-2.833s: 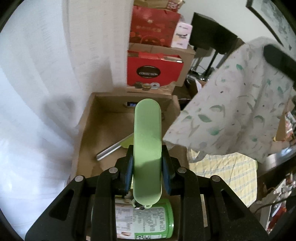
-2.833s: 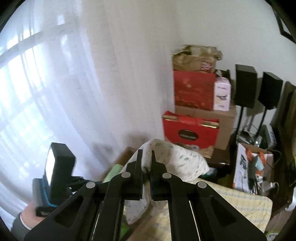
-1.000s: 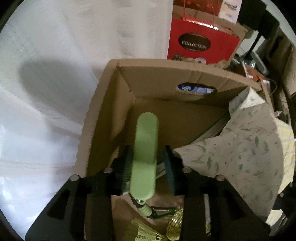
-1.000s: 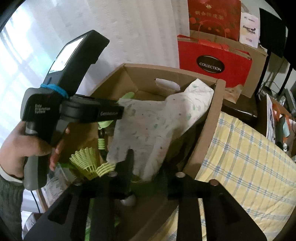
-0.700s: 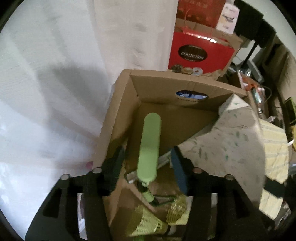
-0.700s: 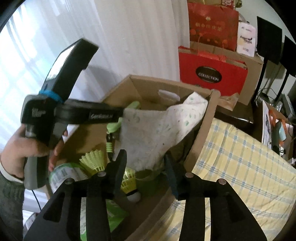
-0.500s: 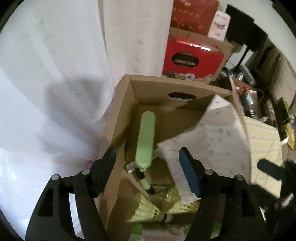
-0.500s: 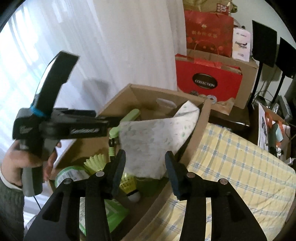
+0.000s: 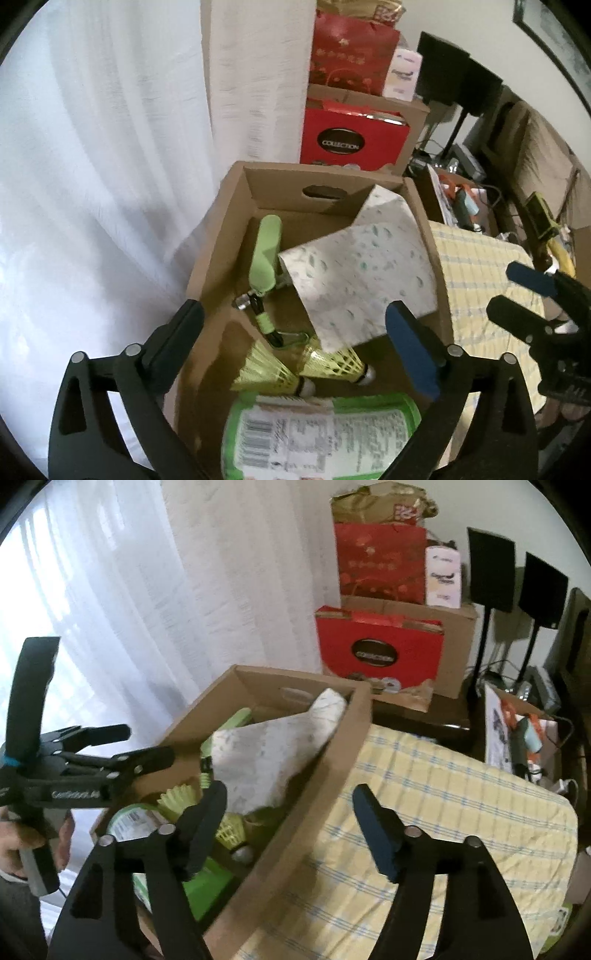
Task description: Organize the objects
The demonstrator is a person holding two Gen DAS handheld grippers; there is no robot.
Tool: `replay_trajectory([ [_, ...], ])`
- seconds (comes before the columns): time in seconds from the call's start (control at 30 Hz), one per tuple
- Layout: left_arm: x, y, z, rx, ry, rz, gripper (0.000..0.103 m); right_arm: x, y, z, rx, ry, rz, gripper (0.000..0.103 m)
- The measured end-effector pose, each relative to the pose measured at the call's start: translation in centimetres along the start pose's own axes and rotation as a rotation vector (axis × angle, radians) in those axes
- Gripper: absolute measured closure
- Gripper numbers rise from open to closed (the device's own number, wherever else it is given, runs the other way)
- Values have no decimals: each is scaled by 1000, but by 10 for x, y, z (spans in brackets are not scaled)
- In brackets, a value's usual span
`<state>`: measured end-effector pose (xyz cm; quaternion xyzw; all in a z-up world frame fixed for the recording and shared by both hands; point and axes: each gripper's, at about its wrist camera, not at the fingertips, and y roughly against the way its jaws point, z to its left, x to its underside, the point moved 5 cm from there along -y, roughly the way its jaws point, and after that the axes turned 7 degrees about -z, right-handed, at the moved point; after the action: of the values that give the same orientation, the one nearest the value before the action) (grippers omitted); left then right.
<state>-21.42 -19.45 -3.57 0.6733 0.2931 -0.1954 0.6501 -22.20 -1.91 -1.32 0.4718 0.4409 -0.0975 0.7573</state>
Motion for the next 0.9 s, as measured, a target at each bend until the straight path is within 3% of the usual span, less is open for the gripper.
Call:
replay_trajectory([
  [0.27, 22, 27, -27, 69, 25, 0, 0, 21, 28, -18, 78, 9, -26, 11],
  [0.4, 30, 41, -37, 59, 33, -12, 0, 36, 46, -26, 108, 5, -41, 1],
  [0.53, 44, 51, -48, 59, 10, -20, 0, 50, 62, -31, 134, 8, -50, 1],
  [0.63, 55, 61, -56, 13, -20, -50, 0, 61, 79, -34, 141, -3, -77, 1],
  [0.9, 81, 86, -60, 18, 8, -117, 0, 88, 116, -44, 213, -18, -117, 1],
])
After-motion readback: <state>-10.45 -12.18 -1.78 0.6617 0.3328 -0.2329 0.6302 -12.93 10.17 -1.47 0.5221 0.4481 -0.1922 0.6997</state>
